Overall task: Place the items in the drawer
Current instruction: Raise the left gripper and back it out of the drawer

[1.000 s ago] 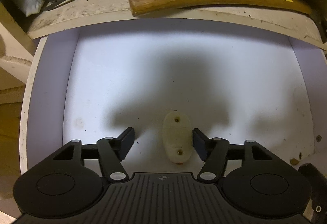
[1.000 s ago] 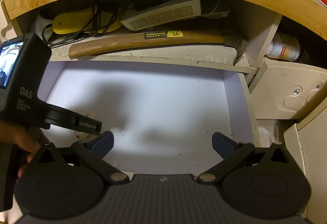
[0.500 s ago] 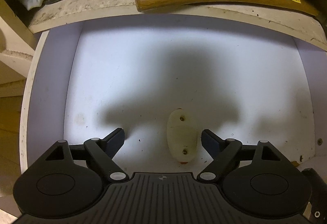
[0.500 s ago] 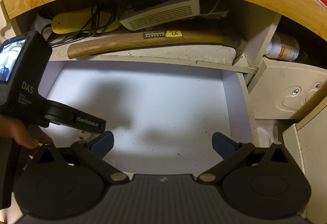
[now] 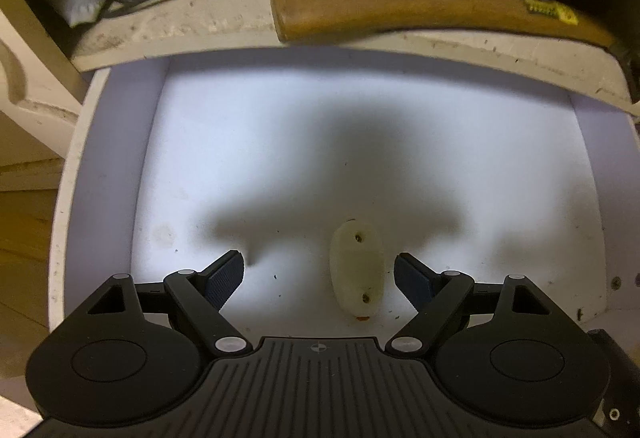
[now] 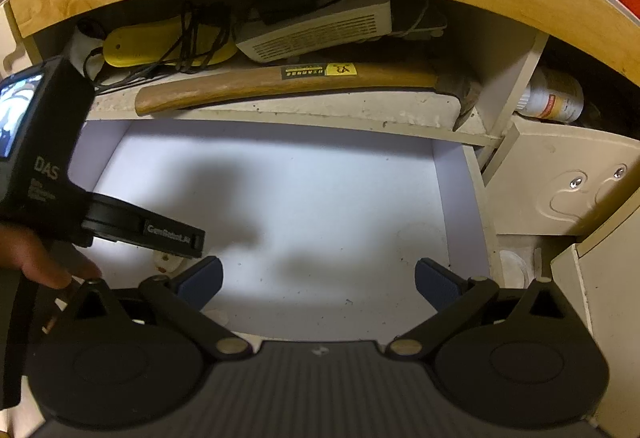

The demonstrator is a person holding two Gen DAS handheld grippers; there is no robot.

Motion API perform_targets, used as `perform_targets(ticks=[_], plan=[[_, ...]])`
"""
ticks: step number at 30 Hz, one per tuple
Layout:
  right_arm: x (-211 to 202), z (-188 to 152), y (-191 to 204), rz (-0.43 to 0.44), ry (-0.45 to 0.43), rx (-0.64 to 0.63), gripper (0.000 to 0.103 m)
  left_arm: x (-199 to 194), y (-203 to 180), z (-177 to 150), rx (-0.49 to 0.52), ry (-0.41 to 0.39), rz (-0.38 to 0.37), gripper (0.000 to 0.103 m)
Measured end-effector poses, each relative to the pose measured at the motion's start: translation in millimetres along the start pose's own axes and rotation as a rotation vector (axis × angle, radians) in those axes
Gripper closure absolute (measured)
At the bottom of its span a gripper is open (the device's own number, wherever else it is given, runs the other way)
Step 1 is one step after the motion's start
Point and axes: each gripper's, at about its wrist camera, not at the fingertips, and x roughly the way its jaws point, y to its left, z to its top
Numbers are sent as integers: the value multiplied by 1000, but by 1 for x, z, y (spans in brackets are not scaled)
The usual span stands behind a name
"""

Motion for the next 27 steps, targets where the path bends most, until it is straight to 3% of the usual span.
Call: perform_targets(ticks=[27], plan=[[-44,-1,-16,-16,-12,38,0,-96,-2,-22,38,-125,7,20]])
